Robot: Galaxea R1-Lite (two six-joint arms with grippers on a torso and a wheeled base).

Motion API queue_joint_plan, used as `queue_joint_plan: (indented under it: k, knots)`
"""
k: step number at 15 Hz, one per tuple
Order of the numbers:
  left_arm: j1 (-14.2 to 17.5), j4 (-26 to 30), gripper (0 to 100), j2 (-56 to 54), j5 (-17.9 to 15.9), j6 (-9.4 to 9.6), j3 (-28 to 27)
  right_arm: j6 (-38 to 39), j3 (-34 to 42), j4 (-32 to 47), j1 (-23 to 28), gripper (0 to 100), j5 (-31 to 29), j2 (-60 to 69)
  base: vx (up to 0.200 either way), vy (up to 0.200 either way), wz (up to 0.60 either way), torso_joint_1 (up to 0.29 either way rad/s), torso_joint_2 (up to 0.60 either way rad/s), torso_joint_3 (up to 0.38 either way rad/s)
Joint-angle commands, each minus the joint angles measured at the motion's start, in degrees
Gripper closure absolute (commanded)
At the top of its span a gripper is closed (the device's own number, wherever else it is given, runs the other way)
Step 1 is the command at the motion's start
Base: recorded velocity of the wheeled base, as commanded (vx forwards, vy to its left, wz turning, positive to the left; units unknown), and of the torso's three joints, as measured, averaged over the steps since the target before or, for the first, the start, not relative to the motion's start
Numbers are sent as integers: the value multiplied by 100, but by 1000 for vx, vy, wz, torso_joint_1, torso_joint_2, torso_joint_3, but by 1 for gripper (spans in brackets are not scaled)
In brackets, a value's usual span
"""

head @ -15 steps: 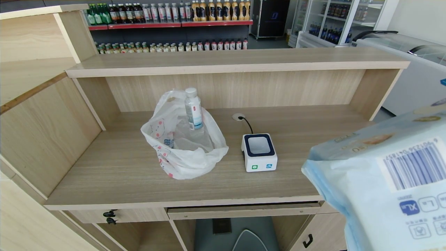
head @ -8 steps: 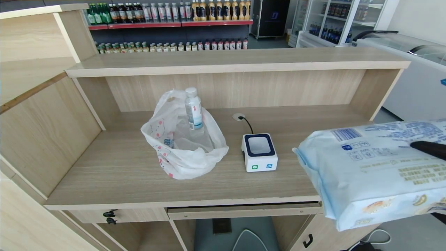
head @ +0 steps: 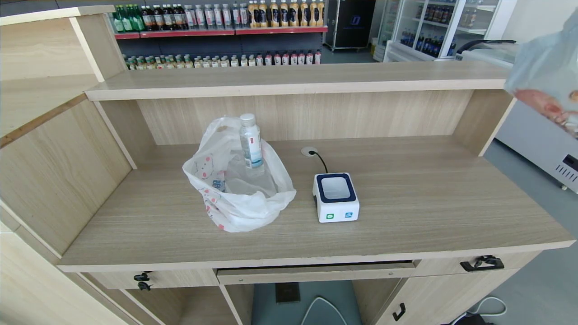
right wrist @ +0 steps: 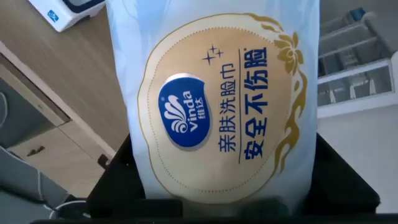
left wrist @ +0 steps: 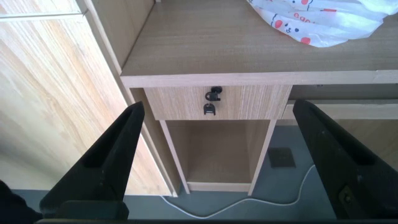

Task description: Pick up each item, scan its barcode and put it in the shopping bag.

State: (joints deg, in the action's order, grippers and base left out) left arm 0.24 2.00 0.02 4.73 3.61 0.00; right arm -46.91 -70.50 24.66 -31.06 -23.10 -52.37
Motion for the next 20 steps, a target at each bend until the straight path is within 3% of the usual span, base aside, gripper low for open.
queue_joint_plan:
  k: [1, 5, 7, 10, 12, 15, 16, 20]
  knots:
    - [2, 2, 0, -2, 2, 0, 0, 1676, -1484, 610, 408, 100, -309, -1100, 0, 0, 0, 0, 0, 0]
    - [2, 2, 0, -2, 2, 0, 0, 3170, -1643, 654, 724, 100, -151, -1583, 0, 0, 0, 0, 0, 0]
    - [2, 2, 0, -2, 2, 0, 0, 3751, -1563, 672, 575, 100, 693, -1495, 0, 0, 300, 4, 1, 1]
    - [2, 2, 0, -2, 2, 0, 0, 4612, -1563, 707, 153, 100, 965, -1460, 0, 0, 600, 1, 2, 1]
    - [2, 2, 0, -2, 2, 0, 0, 5754, -1528, 1173, 197, 100, 2064, -1460, 0, 0, 600, 5, 2, 5]
    - [2, 2, 0, -2, 2, 0, 0, 6150, -1221, 1454, 1120, 100, 3971, -1478, 0, 0, 0, 0, 0, 0]
    - [2, 2, 0, -2, 2, 0, 0, 6088, -1071, 1454, 1823, 100, 4885, -1495, 0, 0, 0, 0, 0, 0]
    - [2, 2, 0, -2, 2, 0, 0, 5174, -676, 1559, 3721, 100, 6379, -1882, 0, 0, 0, 0, 0, 0]
